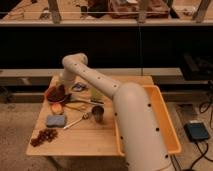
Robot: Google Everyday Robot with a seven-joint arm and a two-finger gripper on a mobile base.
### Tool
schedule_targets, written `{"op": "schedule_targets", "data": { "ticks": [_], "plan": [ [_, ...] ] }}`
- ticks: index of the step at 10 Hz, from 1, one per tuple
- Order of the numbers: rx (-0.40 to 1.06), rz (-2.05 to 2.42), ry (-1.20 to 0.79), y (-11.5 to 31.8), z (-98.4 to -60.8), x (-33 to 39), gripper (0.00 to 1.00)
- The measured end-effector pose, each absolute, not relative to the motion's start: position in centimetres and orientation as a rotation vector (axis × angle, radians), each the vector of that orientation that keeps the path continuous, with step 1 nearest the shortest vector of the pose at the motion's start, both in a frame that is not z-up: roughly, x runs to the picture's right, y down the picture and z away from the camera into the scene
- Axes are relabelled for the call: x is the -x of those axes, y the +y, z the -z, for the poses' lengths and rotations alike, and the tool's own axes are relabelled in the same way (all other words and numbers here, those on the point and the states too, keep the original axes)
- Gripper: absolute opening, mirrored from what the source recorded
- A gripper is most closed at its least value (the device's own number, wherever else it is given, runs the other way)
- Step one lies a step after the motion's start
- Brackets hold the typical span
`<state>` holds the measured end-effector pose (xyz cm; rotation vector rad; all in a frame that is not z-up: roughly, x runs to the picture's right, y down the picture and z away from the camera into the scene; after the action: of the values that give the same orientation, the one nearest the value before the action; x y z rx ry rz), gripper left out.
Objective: Stack bowls into tray
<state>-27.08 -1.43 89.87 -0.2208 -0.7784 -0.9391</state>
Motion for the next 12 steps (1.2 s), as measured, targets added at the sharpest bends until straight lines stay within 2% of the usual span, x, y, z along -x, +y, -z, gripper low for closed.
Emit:
{"op": "schedule_targets", "data": {
  "ticks": [6, 12],
  "plan": [
    [0.263, 0.936, -0.811, -0.5, -89.7, 27.2, 0.8],
    [0.231, 0.882, -0.793, 0.7, -88.7, 27.4, 0.8]
  ]
}}
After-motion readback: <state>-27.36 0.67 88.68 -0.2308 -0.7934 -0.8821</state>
